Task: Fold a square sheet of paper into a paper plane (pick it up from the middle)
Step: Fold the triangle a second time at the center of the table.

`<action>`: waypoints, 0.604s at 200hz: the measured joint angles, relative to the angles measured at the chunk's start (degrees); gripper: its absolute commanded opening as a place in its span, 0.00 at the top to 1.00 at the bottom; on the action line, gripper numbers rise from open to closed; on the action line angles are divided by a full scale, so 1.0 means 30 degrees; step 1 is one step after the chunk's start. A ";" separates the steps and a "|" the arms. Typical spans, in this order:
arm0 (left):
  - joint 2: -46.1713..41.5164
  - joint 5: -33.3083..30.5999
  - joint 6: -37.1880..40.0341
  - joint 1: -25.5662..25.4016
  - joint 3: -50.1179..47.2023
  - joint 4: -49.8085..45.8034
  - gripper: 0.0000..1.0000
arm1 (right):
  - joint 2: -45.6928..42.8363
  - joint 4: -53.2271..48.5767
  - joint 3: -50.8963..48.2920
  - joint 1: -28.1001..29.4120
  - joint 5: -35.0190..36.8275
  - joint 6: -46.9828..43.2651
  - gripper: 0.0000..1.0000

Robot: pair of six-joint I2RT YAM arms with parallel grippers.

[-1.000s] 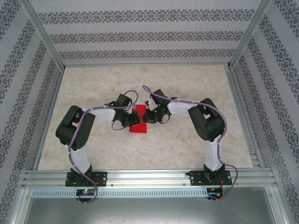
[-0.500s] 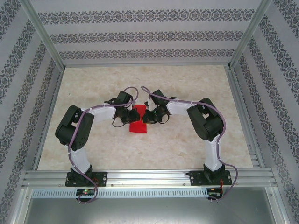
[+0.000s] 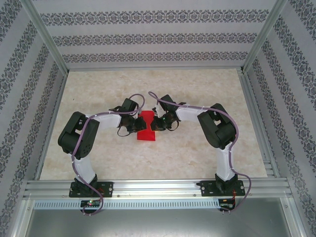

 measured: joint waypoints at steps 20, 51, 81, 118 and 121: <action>0.0000 0.0634 -0.0007 0.0306 -0.0306 0.0517 0.83 | 0.0000 -0.0087 0.0036 0.0007 0.0073 -0.0109 0.92; -0.0080 0.1297 -0.0022 0.0874 -0.0663 0.1035 0.80 | 0.0036 -0.0262 0.0124 0.0015 0.0197 -0.0124 0.92; -0.0291 0.1166 -0.0073 0.1756 -0.0809 0.0947 0.80 | 0.0036 -0.0270 0.0124 0.0015 0.0197 -0.0182 0.92; -0.0423 0.0372 0.0015 0.2273 -0.0328 -0.0131 0.83 | 0.0036 -0.0270 0.0124 0.0015 0.0197 -0.0182 0.92; -0.0459 0.0240 0.0036 0.2295 -0.0291 -0.0240 0.83 | 0.0029 -0.0277 0.0124 0.0015 0.0197 -0.0182 0.92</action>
